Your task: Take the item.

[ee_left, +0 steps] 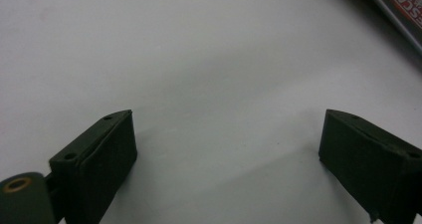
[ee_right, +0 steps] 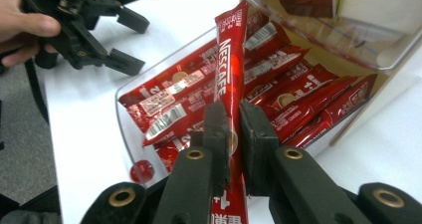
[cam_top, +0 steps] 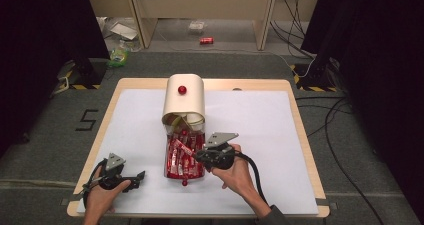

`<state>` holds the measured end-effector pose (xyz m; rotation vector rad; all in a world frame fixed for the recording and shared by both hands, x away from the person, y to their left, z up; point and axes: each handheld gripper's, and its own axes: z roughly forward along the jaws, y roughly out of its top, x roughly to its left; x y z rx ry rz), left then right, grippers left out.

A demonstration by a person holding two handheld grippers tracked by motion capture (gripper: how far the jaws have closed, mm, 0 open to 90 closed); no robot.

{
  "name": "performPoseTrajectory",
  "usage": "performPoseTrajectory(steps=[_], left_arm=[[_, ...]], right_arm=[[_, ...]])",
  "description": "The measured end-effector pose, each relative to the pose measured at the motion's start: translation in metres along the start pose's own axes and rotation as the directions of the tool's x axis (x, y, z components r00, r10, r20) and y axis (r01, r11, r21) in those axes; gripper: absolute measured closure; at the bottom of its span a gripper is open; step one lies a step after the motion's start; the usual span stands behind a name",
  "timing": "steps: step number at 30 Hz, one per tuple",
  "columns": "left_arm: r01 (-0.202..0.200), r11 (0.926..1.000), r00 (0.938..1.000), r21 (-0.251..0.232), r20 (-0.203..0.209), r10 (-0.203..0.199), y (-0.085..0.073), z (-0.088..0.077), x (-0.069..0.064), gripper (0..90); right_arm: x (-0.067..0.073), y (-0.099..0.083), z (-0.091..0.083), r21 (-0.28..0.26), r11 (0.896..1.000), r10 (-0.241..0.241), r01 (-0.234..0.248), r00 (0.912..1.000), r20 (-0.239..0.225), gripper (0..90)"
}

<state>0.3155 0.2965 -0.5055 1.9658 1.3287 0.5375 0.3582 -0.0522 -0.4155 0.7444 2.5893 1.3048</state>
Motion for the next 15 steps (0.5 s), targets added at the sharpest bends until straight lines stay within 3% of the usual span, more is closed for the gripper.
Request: performPoseTrajectory(steps=[15], left_arm=[[0.000,1.0000,1.0000,0.000,-0.001,0.000,0.000,0.000,0.000,7.2]], right_arm=[[0.003,-0.008,-0.017,-0.047,0.999,0.000,-0.001,0.9999,-0.015,83.3]])
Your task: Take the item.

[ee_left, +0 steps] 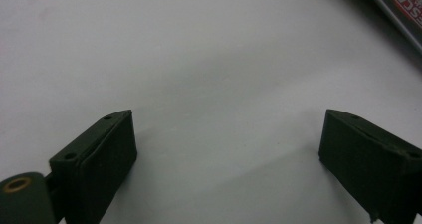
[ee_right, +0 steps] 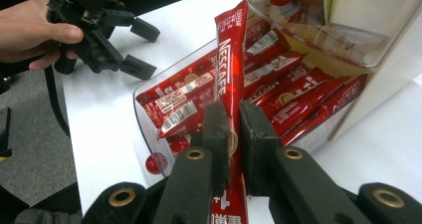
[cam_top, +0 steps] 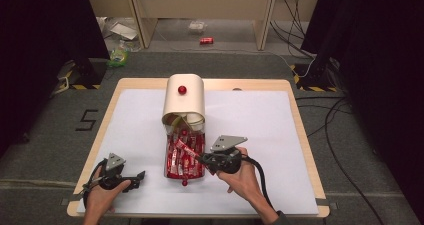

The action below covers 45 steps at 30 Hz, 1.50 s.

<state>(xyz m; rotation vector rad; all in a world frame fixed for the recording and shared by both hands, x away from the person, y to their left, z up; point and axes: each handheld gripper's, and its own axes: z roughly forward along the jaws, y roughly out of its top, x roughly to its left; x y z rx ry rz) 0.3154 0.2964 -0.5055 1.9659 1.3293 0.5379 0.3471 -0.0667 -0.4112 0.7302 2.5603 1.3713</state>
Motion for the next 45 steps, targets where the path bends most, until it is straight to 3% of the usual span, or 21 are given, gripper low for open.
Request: performPoseTrajectory(steps=[15,36,45], left_arm=[[0.001,1.0000,1.0000,-0.001,0.001,-0.001,0.000,0.000,0.000,7.3],[0.000,1.0000,1.0000,0.000,0.001,0.000,0.000,0.000,0.000,7.3],[0.001,1.0000,1.0000,0.000,0.001,-0.001,0.000,0.000,0.000,7.3]], right_arm=[[-0.006,-0.009,-0.010,-0.010,1.000,0.017,-0.017,0.9998,0.006,83.2],[-0.016,-0.022,-0.041,-0.039,0.999,0.039,-0.037,0.9984,0.041,83.2],[-0.025,-0.032,-0.060,-0.061,0.996,0.070,-0.066,0.9945,0.078,83.2]])
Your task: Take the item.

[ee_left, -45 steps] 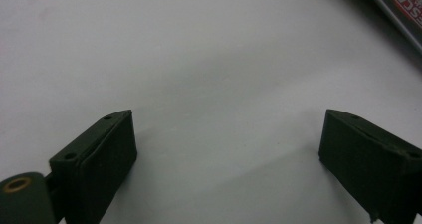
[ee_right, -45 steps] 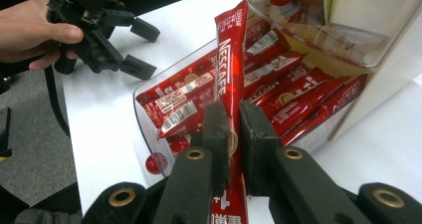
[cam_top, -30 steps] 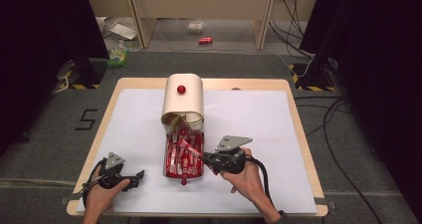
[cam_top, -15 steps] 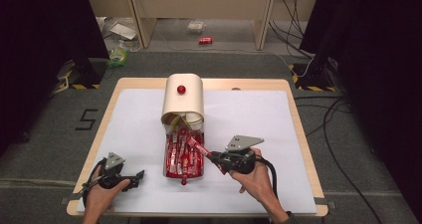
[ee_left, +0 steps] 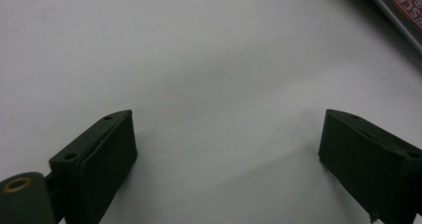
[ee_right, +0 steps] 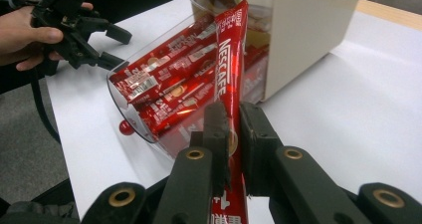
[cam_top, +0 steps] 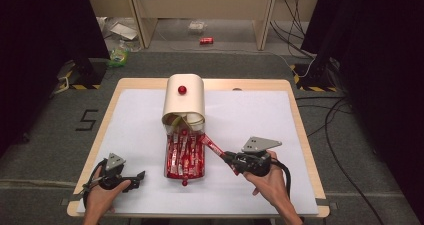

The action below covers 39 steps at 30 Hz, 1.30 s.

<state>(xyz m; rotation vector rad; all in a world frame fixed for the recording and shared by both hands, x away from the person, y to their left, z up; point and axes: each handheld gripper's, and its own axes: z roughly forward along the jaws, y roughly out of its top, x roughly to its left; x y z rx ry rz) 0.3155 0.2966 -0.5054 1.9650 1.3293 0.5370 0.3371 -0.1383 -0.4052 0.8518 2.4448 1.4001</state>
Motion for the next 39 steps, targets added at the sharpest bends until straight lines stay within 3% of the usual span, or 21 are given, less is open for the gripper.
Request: performPoseTrajectory(steps=[18,30,39], left_arm=[[-0.001,1.0000,1.0000,0.000,0.000,0.001,0.000,0.000,0.000,7.3],[-0.001,1.0000,1.0000,0.000,0.000,0.001,0.000,0.000,0.000,7.3],[-0.001,1.0000,1.0000,0.000,0.000,0.001,0.000,0.000,0.000,7.3]], right_arm=[[-0.023,-0.014,-0.023,-0.018,0.999,0.051,-0.050,0.9962,0.070,83.2],[-0.040,-0.021,-0.031,-0.016,0.997,0.079,-0.078,0.9890,0.125,83.2],[-0.056,-0.029,-0.037,-0.018,0.994,0.114,-0.112,0.9787,0.171,83.2]])
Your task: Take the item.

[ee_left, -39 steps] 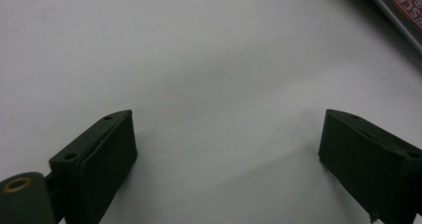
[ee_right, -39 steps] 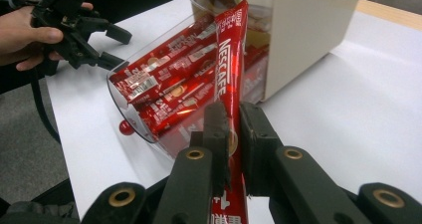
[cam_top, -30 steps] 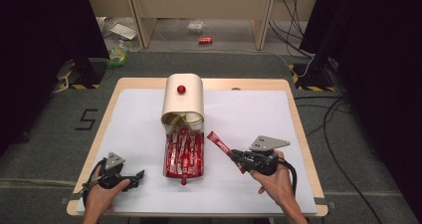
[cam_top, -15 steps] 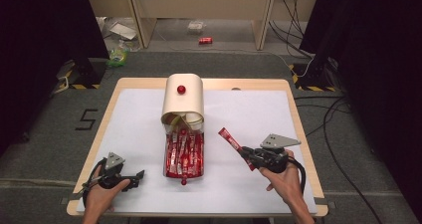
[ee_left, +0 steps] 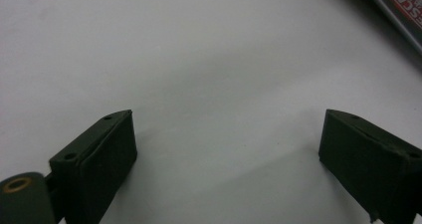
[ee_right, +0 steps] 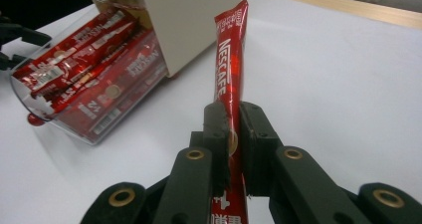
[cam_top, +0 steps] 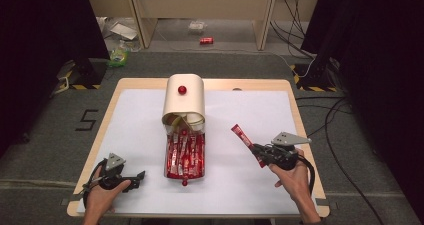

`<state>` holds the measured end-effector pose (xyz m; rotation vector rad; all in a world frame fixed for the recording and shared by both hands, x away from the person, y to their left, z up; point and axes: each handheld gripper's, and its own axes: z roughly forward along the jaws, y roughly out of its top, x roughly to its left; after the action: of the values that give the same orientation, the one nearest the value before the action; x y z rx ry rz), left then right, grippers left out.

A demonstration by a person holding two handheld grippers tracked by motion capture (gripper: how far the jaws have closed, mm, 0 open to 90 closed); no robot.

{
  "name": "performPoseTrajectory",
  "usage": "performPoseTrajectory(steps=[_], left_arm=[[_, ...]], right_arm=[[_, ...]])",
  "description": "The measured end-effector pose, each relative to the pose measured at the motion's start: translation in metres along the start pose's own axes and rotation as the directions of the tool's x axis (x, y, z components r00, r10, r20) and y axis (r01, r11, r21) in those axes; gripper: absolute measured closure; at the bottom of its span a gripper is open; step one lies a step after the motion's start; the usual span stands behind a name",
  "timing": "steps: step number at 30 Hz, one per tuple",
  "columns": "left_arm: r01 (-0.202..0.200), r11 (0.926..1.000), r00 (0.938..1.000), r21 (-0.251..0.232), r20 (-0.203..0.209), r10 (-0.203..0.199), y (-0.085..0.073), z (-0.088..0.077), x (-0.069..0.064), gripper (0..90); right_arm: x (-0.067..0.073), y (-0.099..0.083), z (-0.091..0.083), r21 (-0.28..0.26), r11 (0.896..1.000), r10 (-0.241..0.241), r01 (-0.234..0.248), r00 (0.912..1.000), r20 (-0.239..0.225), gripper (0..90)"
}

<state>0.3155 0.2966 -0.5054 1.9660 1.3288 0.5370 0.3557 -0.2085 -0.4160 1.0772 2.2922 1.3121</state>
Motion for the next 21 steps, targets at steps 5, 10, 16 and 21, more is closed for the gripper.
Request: performPoseTrajectory(steps=[5,10,16,21], left_arm=[[0.001,1.0000,1.0000,-0.001,0.000,-0.001,0.000,0.000,0.000,7.3],[0.000,1.0000,1.0000,0.000,0.000,0.000,0.000,0.000,0.000,7.3],[0.000,1.0000,1.0000,0.000,0.000,0.000,0.000,0.000,0.000,7.3],[0.001,1.0000,1.0000,0.000,0.000,-0.001,0.000,0.000,0.000,7.3]], right_arm=[[-0.010,-0.004,-0.001,0.003,1.000,0.015,-0.015,0.9994,0.030,83.2],[-0.018,-0.008,-0.002,0.007,0.999,0.032,-0.032,0.9980,0.054,83.1],[-0.027,-0.013,-0.002,0.016,0.999,0.047,-0.048,0.9958,0.079,83.1],[-0.034,-0.017,0.000,0.019,0.998,0.055,-0.057,0.9935,0.100,83.1]])
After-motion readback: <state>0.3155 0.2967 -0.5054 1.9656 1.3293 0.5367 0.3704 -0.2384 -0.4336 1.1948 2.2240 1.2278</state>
